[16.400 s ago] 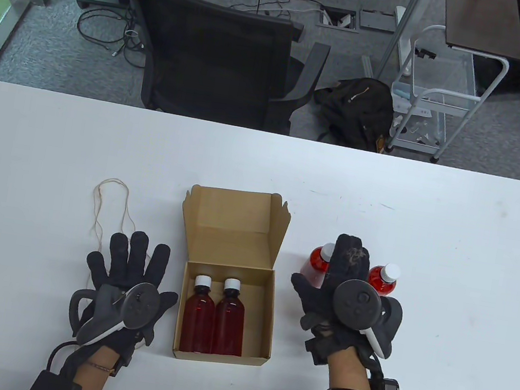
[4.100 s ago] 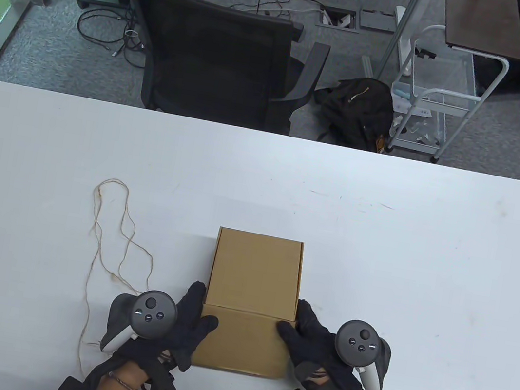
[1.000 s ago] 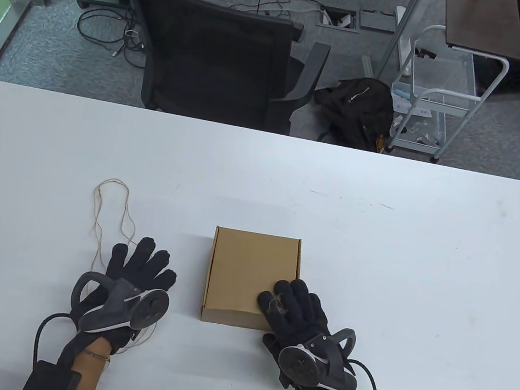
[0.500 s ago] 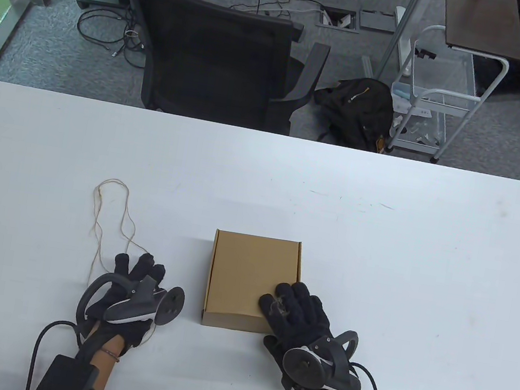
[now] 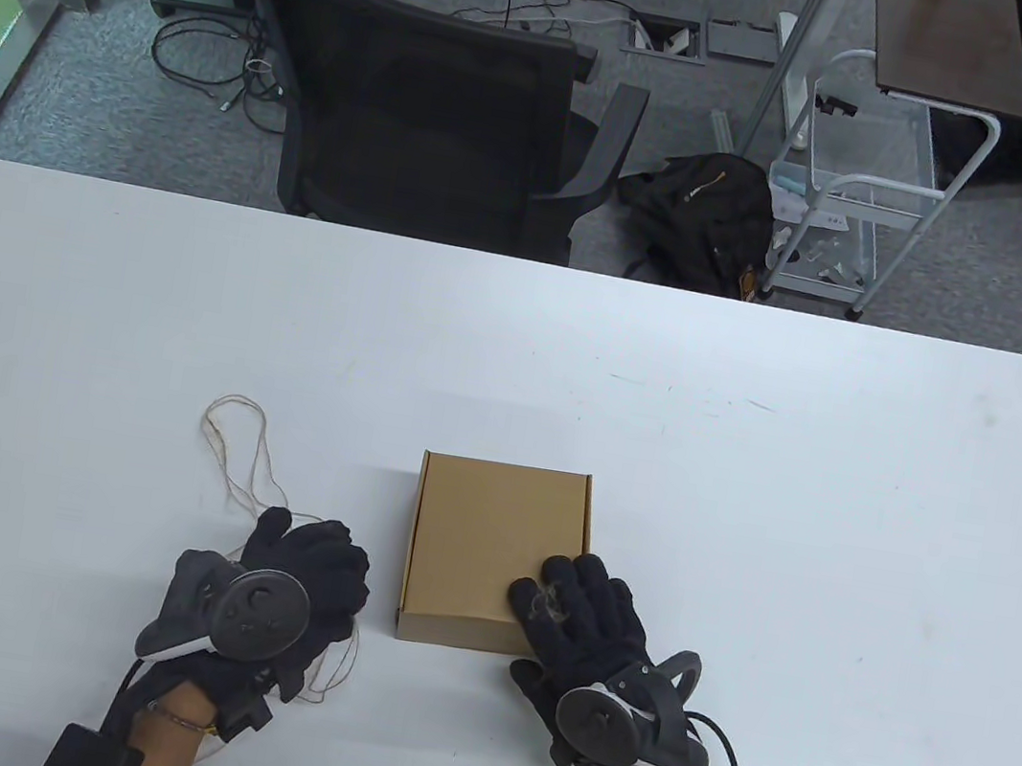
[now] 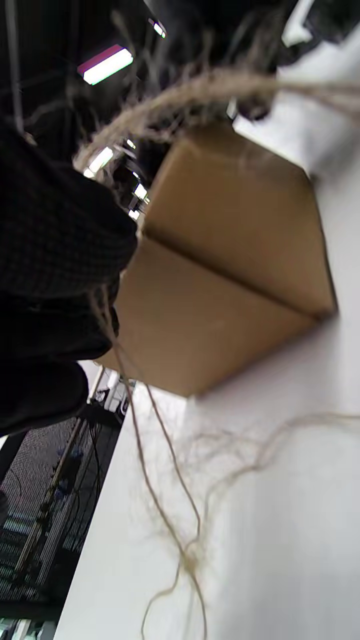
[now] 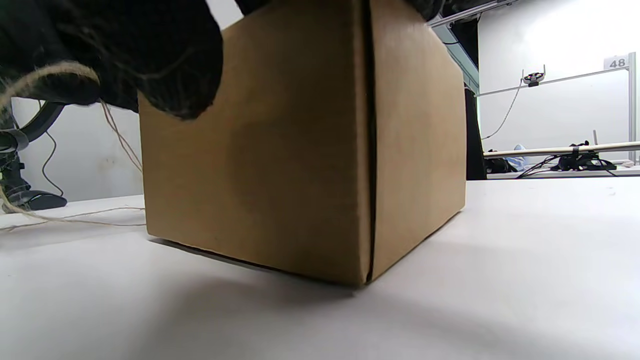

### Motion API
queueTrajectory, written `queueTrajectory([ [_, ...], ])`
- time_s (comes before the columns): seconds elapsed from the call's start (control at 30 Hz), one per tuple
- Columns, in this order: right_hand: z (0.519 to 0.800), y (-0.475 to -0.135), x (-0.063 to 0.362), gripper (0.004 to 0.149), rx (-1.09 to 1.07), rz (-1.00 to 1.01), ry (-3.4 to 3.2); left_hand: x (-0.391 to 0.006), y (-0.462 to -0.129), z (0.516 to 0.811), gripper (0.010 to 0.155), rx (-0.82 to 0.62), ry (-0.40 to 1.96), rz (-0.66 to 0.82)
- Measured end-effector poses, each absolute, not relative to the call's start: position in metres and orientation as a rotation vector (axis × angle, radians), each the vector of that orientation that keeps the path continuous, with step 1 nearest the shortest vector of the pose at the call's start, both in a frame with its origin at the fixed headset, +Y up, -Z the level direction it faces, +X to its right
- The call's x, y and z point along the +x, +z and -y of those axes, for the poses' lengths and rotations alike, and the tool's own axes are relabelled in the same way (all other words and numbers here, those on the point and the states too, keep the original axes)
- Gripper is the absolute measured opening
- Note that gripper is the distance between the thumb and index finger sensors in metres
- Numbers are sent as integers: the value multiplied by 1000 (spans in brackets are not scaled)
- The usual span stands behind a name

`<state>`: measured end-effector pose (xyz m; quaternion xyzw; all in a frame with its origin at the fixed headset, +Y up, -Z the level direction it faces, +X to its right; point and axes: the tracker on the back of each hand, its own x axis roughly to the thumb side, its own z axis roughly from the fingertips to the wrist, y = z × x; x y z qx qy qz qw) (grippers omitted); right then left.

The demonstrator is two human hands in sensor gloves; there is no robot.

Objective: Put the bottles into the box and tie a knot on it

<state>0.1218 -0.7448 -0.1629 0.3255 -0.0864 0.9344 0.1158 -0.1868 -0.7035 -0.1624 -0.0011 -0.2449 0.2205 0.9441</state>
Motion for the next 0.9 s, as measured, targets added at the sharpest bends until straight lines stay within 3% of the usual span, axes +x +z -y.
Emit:
queueTrajectory([
  [0.27,718,-145,112,68,1031,404,2299,-167,-145,687,45,186,577,531],
  [0.47,708,-137,93,84,1045,319,2131,-142,-135,687,45,251,506,542],
  [0.57,708,-136,87,84,1031,312,2149,-133,-133,690,45,242,487,560],
  [0.9,710,-149,115,55,850,197,1982,-142,-136,690,45,200,575,598],
])
